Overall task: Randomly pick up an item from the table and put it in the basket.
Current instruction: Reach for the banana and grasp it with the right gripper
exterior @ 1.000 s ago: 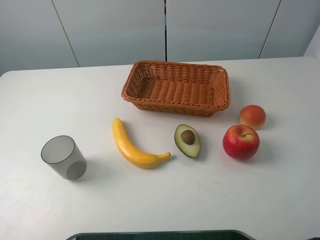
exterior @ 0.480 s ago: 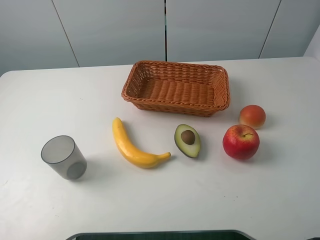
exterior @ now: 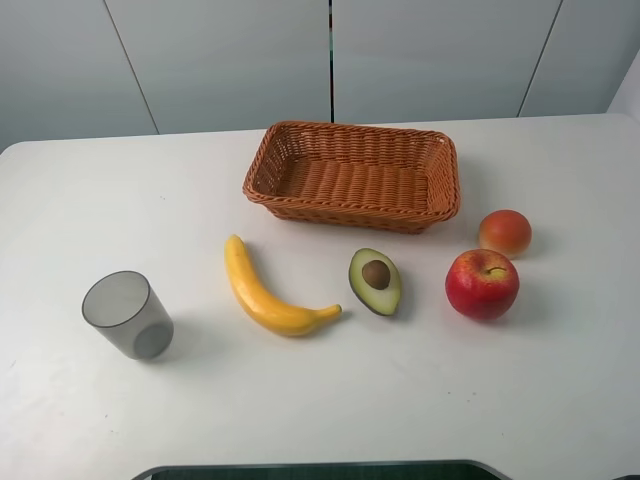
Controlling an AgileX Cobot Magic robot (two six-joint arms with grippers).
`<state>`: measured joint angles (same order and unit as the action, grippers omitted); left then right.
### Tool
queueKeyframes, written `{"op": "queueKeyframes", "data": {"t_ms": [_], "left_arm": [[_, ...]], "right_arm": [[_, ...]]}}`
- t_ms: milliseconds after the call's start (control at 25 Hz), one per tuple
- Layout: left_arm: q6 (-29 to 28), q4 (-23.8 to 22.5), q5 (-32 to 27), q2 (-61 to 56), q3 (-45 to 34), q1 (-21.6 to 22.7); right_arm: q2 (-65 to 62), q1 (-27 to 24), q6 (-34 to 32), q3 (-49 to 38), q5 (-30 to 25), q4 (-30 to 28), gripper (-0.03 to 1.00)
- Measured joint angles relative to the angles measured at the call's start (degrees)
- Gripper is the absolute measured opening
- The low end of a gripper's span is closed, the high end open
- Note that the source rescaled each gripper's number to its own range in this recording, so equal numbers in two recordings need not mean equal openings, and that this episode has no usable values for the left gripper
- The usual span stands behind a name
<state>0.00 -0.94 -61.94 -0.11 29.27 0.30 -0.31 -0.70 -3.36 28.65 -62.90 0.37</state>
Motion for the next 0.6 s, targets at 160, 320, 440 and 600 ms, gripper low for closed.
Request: {"op": "queueKeyframes", "data": {"t_ms": [160,320,440,600], "left_arm": [[0.0,0.0,0.0,0.0,0.0,0.0],[0.0,0.0,0.0,0.0,0.0,0.0],[0.0,0.0,0.0,0.0,0.0,0.0],[0.0,0.0,0.0,0.0,0.0,0.0]], "right_arm": [[0.0,0.0,0.0,0.0,0.0,0.0,1.00],[0.0,0.0,0.0,0.9,-1.4,0.0,1.00],[1.2,0.0,0.0,4.3,-4.9,0.0,1.00],[7.4,0.0,0.0,10.0,-6.8,0.0,1.00]]}}
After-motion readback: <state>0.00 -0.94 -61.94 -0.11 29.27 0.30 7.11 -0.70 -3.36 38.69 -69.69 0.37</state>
